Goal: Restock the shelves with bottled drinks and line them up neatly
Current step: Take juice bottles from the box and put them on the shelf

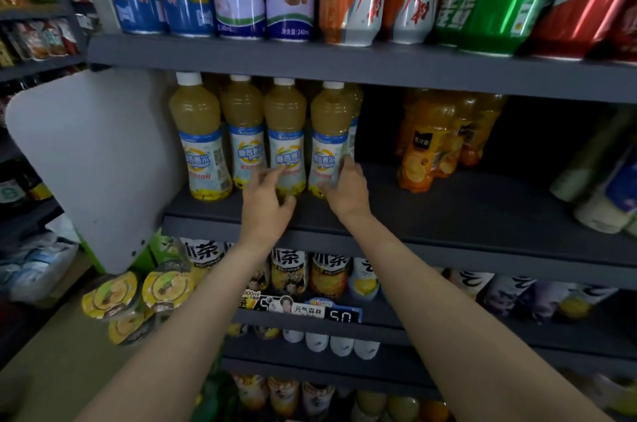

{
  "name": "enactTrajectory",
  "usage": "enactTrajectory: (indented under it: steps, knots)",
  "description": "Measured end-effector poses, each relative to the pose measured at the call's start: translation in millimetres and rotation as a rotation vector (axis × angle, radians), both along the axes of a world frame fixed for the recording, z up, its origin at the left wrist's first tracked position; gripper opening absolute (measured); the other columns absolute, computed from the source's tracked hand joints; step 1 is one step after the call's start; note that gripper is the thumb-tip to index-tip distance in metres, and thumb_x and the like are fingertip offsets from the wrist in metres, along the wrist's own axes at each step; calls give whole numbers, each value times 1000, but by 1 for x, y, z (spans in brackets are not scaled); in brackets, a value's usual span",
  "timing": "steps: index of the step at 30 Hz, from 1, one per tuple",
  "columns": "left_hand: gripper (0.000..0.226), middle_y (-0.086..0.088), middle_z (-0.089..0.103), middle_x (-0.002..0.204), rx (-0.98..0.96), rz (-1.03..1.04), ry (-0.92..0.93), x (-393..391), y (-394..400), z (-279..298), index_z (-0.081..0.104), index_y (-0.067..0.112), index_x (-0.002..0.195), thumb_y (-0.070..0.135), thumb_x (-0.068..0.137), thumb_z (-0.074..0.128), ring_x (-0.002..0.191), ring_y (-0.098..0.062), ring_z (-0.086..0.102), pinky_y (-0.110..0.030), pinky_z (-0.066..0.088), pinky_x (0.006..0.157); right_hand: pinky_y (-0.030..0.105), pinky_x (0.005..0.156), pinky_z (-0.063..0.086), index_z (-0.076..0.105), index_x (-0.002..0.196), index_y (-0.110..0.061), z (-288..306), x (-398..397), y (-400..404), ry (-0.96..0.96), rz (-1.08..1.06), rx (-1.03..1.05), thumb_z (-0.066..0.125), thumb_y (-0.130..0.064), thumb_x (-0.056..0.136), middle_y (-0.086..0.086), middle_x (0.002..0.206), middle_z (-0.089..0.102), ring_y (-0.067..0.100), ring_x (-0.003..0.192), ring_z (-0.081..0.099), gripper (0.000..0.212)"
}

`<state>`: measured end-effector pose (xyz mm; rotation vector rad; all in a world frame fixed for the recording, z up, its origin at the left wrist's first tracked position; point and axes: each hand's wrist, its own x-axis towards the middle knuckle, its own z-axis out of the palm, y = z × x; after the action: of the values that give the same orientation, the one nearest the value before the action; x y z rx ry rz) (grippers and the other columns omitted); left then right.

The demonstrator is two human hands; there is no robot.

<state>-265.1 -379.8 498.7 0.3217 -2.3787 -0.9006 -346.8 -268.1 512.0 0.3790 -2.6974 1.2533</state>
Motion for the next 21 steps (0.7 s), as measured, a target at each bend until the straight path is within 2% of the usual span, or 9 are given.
enactTrajectory:
  steps: [4,8,11,14,16,18,21]
  knots:
    - [48,-15,39,133,-8,25,11,13,7,-4,44,10,134,6,87,55,125,-30,38,-33,32,104,34,97,38,31,139,-8,6,7,17,-44,73,34,62,-12,87,16,137,38,31,124,42,61]
    - [34,-12,45,119,-15,10,149,36,40,-12,51,7,121,3,88,49,113,-27,45,-34,38,91,32,87,44,40,132,-8,4,29,66,95,117,31,60,-9,87,13,126,46,24,107,52,50]
    - [28,-12,49,111,-66,-106,190,46,85,-28,53,5,114,0,86,47,106,-25,46,-27,34,85,33,82,50,44,130,-9,3,49,117,168,147,34,57,-6,88,8,121,50,14,90,54,44]
    - [27,-13,51,108,-95,-292,154,48,141,-51,54,4,111,0,85,48,102,-21,43,-25,33,83,30,75,49,47,127,-8,0,70,183,237,186,117,55,-4,87,7,114,54,17,84,58,41]
    - [29,-14,52,108,-91,-402,82,48,183,-73,54,3,111,1,83,49,100,-22,45,-26,35,83,27,72,46,47,125,-5,-11,83,234,230,174,188,55,-4,86,9,109,57,20,81,59,40]
    - [32,-13,52,107,-73,-482,-62,49,226,-101,52,3,114,0,82,52,97,-26,51,-34,41,83,24,70,41,47,124,-3,-36,94,289,133,138,281,55,-6,86,11,106,59,23,82,58,39]
    - [40,-8,49,114,-68,-608,-466,58,293,-148,44,8,125,7,85,54,96,-28,54,-38,45,82,33,82,42,48,125,-1,-96,112,377,-136,124,425,57,-7,85,18,112,57,33,100,57,42]
